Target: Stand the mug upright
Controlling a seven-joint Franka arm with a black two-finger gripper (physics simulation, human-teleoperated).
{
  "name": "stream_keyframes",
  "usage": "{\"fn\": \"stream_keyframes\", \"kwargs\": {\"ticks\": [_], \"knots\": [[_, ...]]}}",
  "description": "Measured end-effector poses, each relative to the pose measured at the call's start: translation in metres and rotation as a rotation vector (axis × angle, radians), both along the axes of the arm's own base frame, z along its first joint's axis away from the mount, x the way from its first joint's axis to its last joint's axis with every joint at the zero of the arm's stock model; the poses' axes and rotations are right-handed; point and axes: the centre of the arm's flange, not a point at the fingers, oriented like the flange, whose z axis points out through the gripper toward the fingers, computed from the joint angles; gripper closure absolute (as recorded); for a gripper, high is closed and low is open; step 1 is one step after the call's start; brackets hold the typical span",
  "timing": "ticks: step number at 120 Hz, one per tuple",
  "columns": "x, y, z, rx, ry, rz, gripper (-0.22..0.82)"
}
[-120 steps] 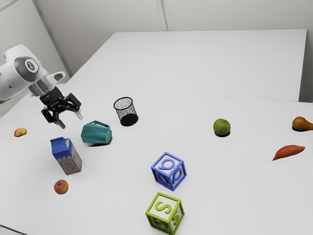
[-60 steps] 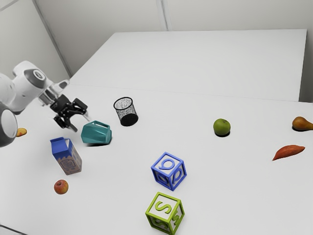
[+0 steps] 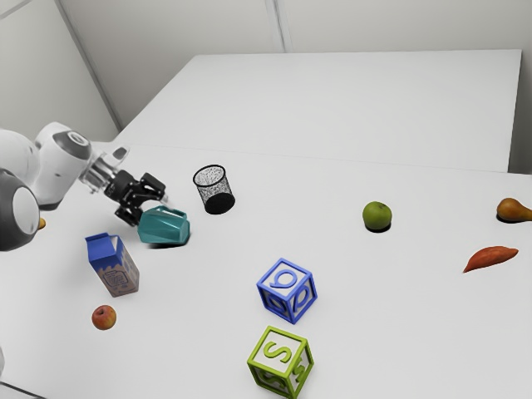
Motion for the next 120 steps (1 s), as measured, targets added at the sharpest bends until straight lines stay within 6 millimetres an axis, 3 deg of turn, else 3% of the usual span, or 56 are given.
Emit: {"fn": "stream_keyframes", "kwargs": {"ticks": [18,47,88,104,120], "knots": [[0.002,0.0,0.007,0.013,-0.017,-0.012,0.5],[0.016,-0.022,0.021,0.012,-0.048,-0.05,0.7],[0.018,-0.047,0.038,0.044,-0.026,-0.074,0.78],[0.009,-0.084,0.06,0.162,-0.004,-0.156,0.78],[-0.005,-0.141,0.085,0.349,-0.019,-0.271,0.78]]}}
